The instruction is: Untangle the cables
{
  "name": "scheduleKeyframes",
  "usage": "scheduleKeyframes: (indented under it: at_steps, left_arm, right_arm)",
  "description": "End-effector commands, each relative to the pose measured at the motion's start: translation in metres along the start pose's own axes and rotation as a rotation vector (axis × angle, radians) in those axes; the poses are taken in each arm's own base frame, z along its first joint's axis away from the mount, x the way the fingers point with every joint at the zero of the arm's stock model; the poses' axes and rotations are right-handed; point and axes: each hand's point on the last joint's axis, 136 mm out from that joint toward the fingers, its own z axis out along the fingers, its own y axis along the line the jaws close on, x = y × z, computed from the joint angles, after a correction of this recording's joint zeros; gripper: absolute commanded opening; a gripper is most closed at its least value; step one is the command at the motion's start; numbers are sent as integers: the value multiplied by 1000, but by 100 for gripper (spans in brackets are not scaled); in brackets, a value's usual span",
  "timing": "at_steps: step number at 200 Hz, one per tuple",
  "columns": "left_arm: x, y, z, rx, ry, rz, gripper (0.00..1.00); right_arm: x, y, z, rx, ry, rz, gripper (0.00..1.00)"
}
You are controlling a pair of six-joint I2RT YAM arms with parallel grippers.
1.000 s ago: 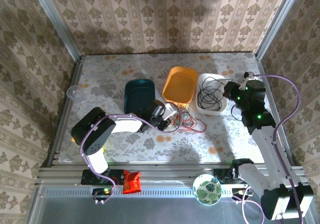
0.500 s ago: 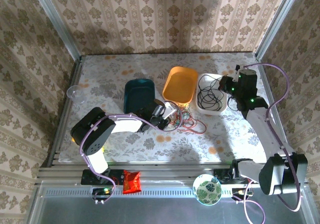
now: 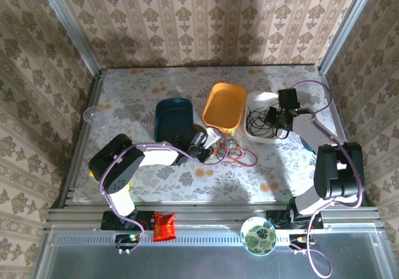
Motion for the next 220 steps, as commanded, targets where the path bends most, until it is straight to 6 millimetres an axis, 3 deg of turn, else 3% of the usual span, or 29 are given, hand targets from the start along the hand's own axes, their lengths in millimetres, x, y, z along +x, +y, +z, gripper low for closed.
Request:
scheduleKeyframes:
  at_steps: [1,28,49,56,72,87,117,122,147,159,175,198,220]
  left_arm:
    - [-20,2,-2,-18,-43,12,4]
    - [-21,2,-1,-18,-44,17,4]
    - [-23,2,-1,-23,-46,25,4]
    - [-23,3,-1,-24,-46,26,4]
    - [-25,3,-2,-28,-50,30,4]
    - [-26,4,-2,-29,-52,30,4]
    - [-26,5,-2,-37,-54,30,4]
    - [-26,5,-2,-39,-54,30,4]
    - [-28,6,-2,-41,-61,25,2]
    - [-28,4,-1,-35,-60,24,1]
    - [-28,4,0,-32,-57,21,0]
    - [-28,4,2,-29,-55,19,0]
    - [-29,3,2,-26,-53,12,0]
  right_arm:
    - [14,16,5,-39,93,-65,0]
    - [26,23,13,-44,172,-89,1]
    - [19,22,8,-26,140,-89,4]
    - [14,21,3,-18,114,-88,8]
    - [-2,17,-13,16,37,-73,37]
    - [-15,11,-31,56,-45,-54,49]
    - [-32,-3,-63,112,-187,-5,57]
    - [-36,-3,-76,103,-227,2,58]
    - [-35,-7,-96,88,-303,22,58]
    - [-26,6,-97,9,-295,-10,58]
    - [1,36,-89,-134,-212,-94,58]
    - [65,82,-77,-305,-41,-300,57]
    - [117,100,-67,-377,108,-429,56]
